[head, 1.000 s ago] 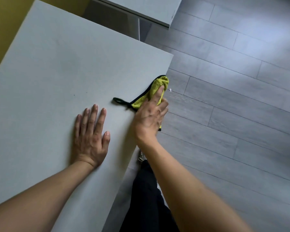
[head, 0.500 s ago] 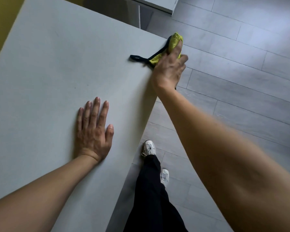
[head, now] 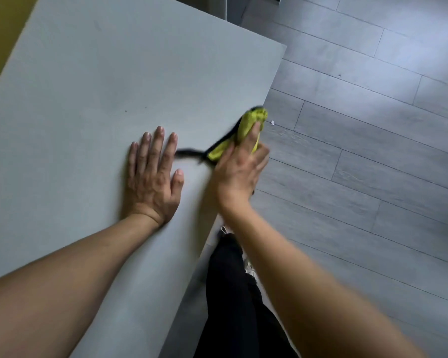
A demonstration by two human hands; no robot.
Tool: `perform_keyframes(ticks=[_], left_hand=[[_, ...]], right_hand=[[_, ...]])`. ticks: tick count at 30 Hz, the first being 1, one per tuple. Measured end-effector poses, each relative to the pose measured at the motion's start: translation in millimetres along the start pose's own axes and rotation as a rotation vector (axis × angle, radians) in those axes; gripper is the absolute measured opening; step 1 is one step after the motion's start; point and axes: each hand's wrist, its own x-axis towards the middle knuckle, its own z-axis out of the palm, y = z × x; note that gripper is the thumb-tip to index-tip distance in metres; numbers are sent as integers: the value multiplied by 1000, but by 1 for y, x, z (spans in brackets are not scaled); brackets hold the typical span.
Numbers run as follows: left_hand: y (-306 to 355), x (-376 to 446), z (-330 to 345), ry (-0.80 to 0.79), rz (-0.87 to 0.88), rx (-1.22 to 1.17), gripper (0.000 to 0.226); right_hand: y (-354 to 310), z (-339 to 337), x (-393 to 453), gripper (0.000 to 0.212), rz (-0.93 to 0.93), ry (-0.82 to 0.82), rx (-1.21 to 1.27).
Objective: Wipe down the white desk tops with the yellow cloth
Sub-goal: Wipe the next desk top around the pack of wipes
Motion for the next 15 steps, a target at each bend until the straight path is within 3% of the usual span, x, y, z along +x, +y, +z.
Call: perform_keyframes(ticks=[8, 15], left_hand=[[0, -1, 3, 34, 1, -16, 67], [1, 0, 1, 58, -13, -26, 67]], right_hand=[[-44, -10, 146, 63, -27, 102, -103], [-27, -5, 90, 65, -44, 99, -74]])
